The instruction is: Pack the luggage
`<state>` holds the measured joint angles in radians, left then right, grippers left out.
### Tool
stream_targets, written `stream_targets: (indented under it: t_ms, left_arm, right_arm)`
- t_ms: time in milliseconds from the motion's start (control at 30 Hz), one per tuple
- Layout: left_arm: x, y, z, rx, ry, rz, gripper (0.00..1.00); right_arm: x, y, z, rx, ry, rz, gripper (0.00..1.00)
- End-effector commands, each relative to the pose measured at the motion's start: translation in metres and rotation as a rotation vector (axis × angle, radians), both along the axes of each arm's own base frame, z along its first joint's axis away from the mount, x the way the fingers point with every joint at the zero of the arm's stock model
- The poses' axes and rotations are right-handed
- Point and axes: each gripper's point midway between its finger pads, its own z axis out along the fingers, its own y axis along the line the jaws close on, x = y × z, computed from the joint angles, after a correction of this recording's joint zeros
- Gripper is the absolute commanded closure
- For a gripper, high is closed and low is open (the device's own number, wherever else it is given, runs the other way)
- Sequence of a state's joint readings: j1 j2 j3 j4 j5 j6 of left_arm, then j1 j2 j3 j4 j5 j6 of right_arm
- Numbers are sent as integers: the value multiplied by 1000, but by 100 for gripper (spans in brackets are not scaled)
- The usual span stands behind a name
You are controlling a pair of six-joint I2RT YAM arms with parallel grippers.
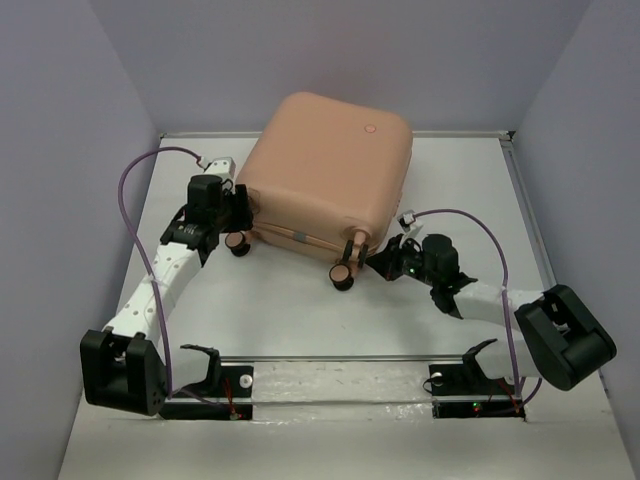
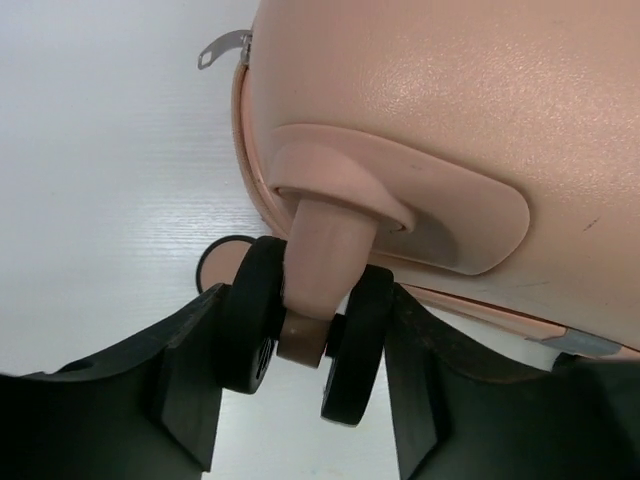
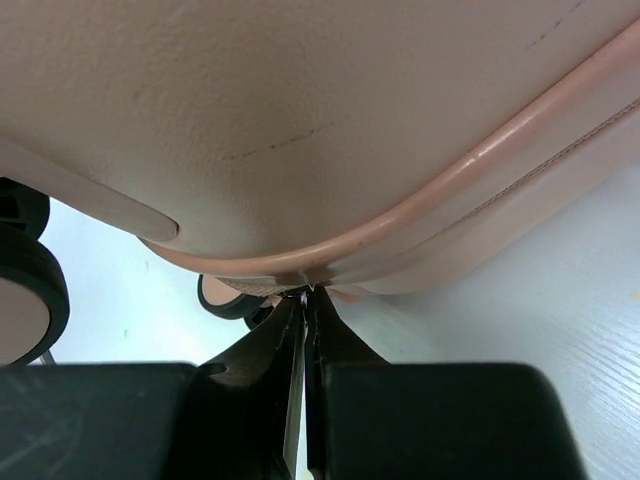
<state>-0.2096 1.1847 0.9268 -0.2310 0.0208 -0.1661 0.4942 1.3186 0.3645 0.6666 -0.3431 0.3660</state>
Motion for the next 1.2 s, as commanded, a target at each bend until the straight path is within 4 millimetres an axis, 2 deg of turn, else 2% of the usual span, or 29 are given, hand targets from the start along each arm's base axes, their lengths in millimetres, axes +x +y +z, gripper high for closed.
stream_targets:
  t_ms: [0, 133, 200, 233, 267, 333, 367, 400, 467, 567, 600, 633, 700, 733, 767, 833, 867, 933, 1000, 1033, 1067, 1133, 1167]
  left_arm:
    - [12, -13, 19, -36, -61, -52, 59]
    - [10, -19, 19, -56, -61, -79, 79]
    - [8, -26, 20, -86, -61, -110, 91]
    - [7, -30, 20, -100, -59, -124, 94]
    - [6, -33, 21, -116, -61, -140, 94]
    - [2, -46, 28, -179, -66, -187, 94]
    - [-1, -51, 31, -203, -70, -204, 94]
    - [-6, -60, 36, -246, -75, -244, 94]
    - [-10, -70, 49, -321, -108, -269, 94]
    - [-11, -77, 65, -400, -148, -273, 94]
    - [-10, -79, 71, -419, -171, -280, 94]
    - [-9, -82, 79, -450, -188, -277, 94]
    - [-8, -85, 88, -483, -215, -287, 94]
    - [-8, -86, 91, -499, -221, -288, 94]
    - [-10, -88, 91, -514, -223, -289, 94]
    - [-11, -89, 96, -546, -240, -286, 94]
    - [-15, -89, 95, -553, -241, -282, 94]
    - [-19, -87, 94, -559, -247, -276, 94]
    - [-28, -85, 89, -561, -249, -269, 94]
    - [-31, -84, 86, -563, -249, -265, 94]
    - [-38, -83, 78, -566, -238, -263, 94]
    - [-46, -87, 70, -575, -223, -275, 94]
    - [-51, -89, 62, -577, -213, -278, 94]
  right_arm:
    - [19, 0, 44, 81, -156, -48, 93]
    - [14, 2, 45, 115, -152, -52, 93]
    - [7, 9, 46, 116, -157, -49, 93]
    - [5, 11, 45, 109, -155, -53, 93]
    - [-4, 20, 46, 107, -157, -29, 93]
    - [-9, 24, 47, 99, -164, -63, 93]
    - [-21, 36, 45, 99, -158, -39, 93]
    - [-20, 33, 44, 98, -155, -95, 93]
    - [-33, 37, 35, 78, -150, -152, 93]
    - [-50, 45, 27, 74, -149, -193, 93]
    - [-49, 43, 25, 60, -164, -248, 93]
    - [-64, 60, 20, 46, -167, -215, 93]
    - [-79, 74, 17, 12, -209, -236, 93]
    - [-80, 81, 24, 35, -236, -257, 93]
    - [-79, 91, 16, 4, -246, -263, 93]
    - [-79, 101, 15, -25, -289, -278, 93]
    - [-77, 112, 17, -25, -304, -280, 93]
    - [-73, 115, 20, -58, -341, -289, 93]
    - [-40, 94, 33, -30, -354, -358, 93]
    - [-35, 93, 34, -4, -302, -273, 93]
    - [2, 66, 41, 36, -262, -341, 93]
    - [12, 60, 64, 72, -293, -286, 93]
    - [26, 52, 84, 68, -337, -301, 93]
